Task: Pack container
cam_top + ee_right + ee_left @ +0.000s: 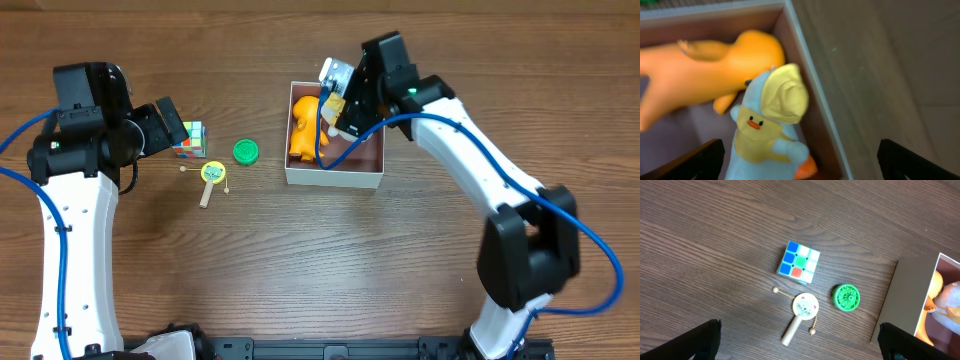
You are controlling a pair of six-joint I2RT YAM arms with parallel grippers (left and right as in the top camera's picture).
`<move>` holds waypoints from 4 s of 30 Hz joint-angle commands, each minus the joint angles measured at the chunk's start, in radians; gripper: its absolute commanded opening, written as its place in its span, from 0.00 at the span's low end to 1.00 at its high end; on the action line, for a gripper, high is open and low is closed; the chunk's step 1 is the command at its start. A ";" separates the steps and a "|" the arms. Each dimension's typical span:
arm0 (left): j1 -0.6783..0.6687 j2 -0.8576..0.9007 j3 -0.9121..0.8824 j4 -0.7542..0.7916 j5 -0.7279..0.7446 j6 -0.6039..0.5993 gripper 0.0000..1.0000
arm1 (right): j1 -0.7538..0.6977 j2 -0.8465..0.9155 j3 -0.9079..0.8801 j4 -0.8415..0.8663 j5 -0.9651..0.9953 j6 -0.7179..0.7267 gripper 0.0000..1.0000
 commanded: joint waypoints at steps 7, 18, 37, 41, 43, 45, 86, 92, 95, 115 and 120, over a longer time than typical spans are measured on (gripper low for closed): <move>0.005 -0.005 0.023 0.001 -0.003 0.029 1.00 | 0.001 -0.086 0.002 -0.062 -0.255 0.763 0.91; 0.005 -0.005 0.023 0.001 -0.003 0.029 1.00 | 0.001 0.036 0.002 0.105 -0.082 1.243 0.18; 0.005 -0.005 0.023 0.001 -0.003 0.029 1.00 | 0.001 0.171 0.005 0.060 -0.155 1.109 0.44; 0.005 -0.005 0.023 0.001 -0.003 0.029 1.00 | 0.000 0.012 0.005 0.020 -0.154 1.110 0.52; 0.005 -0.005 0.023 0.001 -0.003 0.029 1.00 | -0.003 -0.072 0.005 -0.012 -0.154 1.110 0.52; 0.005 -0.005 0.023 0.001 -0.003 0.029 1.00 | -0.003 -0.175 0.005 -0.061 -0.150 1.110 0.52; -0.058 0.552 0.055 0.290 -0.097 0.210 0.91 | -0.092 -0.518 0.003 -0.646 0.037 1.346 0.84; -0.085 0.643 0.055 0.295 -0.087 0.247 0.90 | -0.092 -0.518 0.003 -0.638 0.005 1.349 0.80; -0.101 0.663 0.055 0.295 -0.088 0.247 0.88 | -0.092 -0.518 0.003 -0.638 0.003 1.348 0.80; -0.129 0.660 0.488 -0.139 -0.035 0.252 0.33 | -0.092 -0.518 0.003 -0.662 0.003 1.347 0.76; -0.219 0.657 0.806 -0.386 0.141 0.270 0.33 | -0.114 -0.519 0.004 -0.645 0.039 1.377 0.77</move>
